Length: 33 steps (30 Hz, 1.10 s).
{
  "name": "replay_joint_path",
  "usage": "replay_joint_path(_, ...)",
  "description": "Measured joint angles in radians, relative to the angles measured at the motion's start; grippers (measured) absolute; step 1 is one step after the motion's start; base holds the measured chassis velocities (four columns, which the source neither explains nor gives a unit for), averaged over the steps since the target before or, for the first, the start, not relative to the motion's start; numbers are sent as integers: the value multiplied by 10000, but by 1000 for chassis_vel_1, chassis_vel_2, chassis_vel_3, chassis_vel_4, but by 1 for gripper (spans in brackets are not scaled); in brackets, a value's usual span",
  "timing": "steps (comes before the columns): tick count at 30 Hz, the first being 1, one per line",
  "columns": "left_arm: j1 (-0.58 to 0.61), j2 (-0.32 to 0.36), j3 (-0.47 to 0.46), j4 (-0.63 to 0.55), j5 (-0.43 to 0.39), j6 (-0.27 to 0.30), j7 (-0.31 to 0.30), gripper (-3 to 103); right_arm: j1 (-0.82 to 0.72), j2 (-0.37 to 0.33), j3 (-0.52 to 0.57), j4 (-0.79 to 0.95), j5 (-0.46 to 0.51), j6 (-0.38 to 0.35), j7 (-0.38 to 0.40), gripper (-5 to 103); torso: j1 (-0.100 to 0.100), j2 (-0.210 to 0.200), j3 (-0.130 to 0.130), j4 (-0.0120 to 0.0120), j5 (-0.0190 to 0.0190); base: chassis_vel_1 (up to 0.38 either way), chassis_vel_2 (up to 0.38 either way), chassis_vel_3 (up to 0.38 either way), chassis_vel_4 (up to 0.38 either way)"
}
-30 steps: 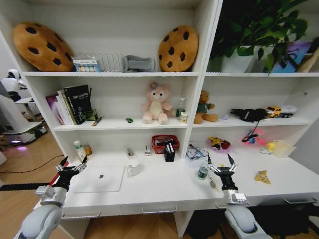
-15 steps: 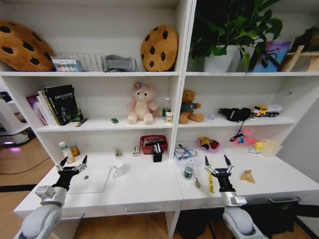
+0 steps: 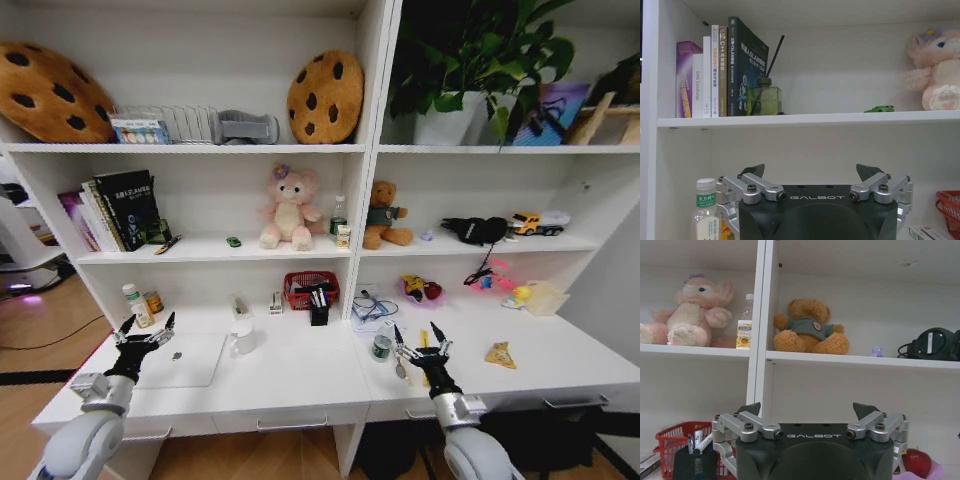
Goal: Organize the objects on the table.
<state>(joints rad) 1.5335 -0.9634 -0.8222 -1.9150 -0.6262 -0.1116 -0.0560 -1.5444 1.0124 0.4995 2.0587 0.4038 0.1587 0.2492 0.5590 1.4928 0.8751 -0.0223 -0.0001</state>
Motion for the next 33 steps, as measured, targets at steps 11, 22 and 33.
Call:
replay_joint_path(11,0,0,0,-1,0,0,1,100,1364,-60,-569,-779,658,-1761,-35,100,1,-1,1,0,2,0,0,0,0)
replay_joint_path(22,0,0,0,0,0,0,1,100,1673,-24,-833,-1498,663,-1824,-340,100,1,-1,1,0,1,0,0,0,0)
replay_joint_path(33,0,0,0,-1,0,0,1,100,1797,65,-936,-1737,620,-1658,-454,68,1,-1,1,0,1,0,0,0,0)
